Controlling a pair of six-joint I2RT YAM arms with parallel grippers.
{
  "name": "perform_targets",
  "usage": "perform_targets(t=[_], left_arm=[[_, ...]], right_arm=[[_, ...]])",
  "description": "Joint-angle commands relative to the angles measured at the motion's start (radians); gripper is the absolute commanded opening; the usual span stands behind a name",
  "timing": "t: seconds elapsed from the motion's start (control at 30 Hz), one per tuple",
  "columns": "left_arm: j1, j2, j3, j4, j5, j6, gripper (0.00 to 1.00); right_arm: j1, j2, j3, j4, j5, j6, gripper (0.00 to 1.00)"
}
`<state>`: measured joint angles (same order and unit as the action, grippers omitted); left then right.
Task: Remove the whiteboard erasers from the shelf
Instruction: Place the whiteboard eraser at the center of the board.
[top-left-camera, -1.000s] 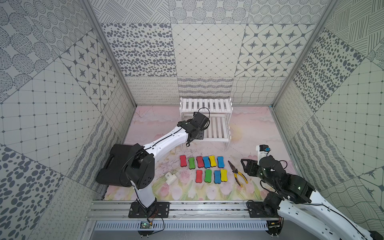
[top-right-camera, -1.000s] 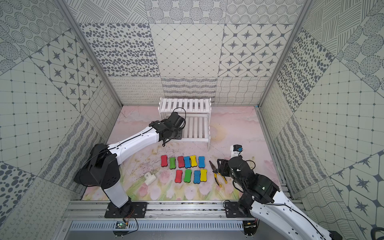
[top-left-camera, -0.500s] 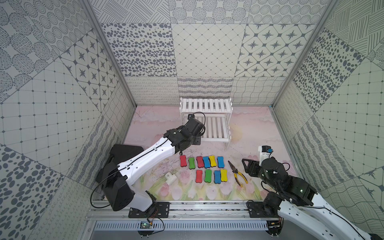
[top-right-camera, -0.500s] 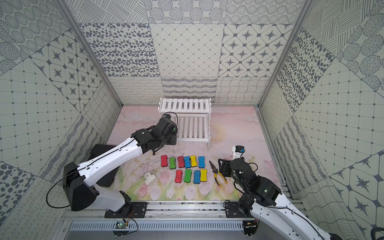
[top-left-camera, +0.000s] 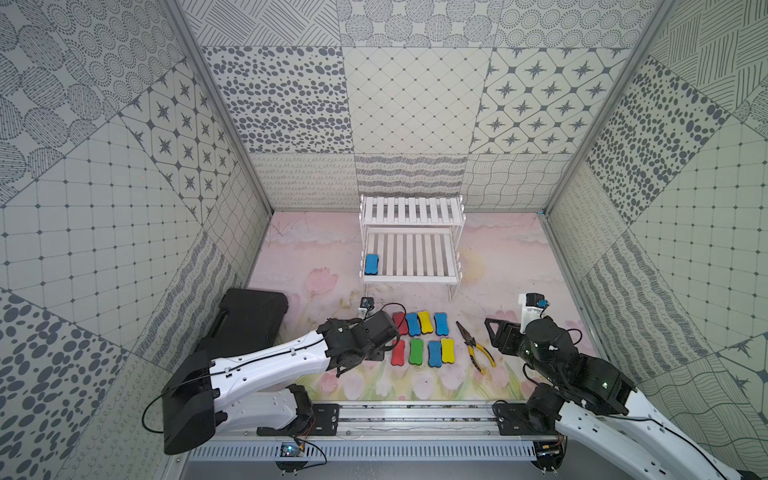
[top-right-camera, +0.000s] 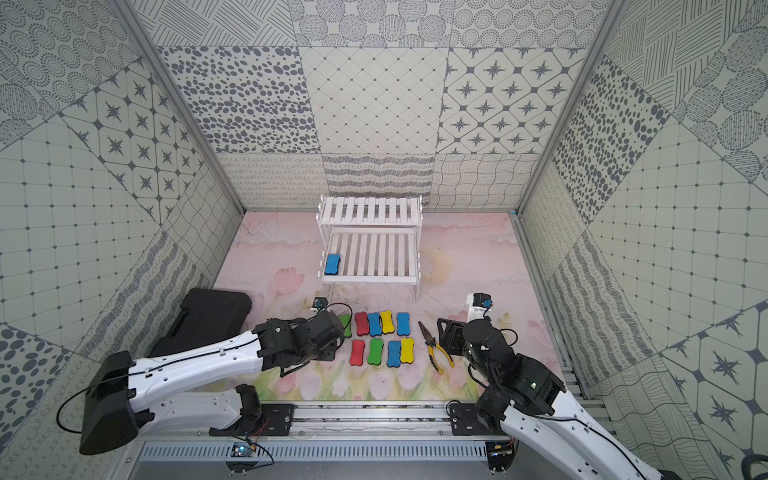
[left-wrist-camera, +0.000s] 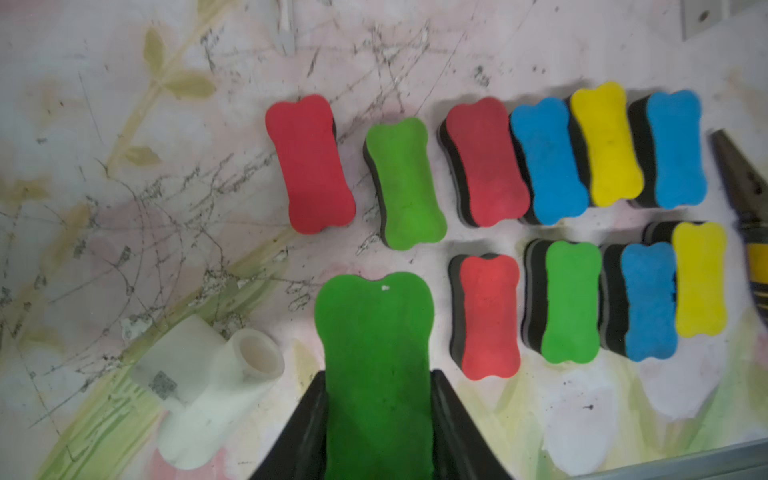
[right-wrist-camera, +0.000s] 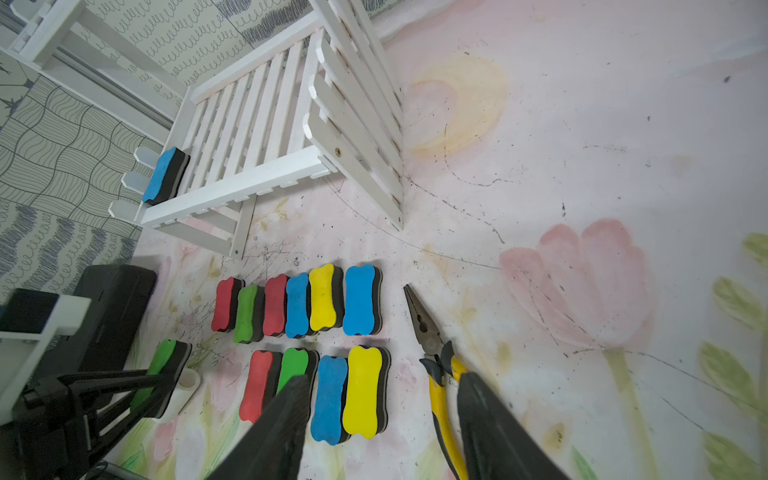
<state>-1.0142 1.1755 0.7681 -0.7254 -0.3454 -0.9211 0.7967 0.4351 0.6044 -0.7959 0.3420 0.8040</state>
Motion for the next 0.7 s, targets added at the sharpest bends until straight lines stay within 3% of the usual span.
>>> perform_targets(t=[0.0, 0.67], left_arm=[[-0.046, 0.037, -0.043, 0.026, 0.083, -0.174, 0.37], [-0.014, 0.277, 0.015, 0.149, 0.152, -0.065, 0.38]], right_arm=[[-0.003, -0.013, -0.011, 0.037, 0.012, 0.001, 0.62], [-0.002, -0.016, 0.001, 0.035, 0.018, -0.009, 0.62]])
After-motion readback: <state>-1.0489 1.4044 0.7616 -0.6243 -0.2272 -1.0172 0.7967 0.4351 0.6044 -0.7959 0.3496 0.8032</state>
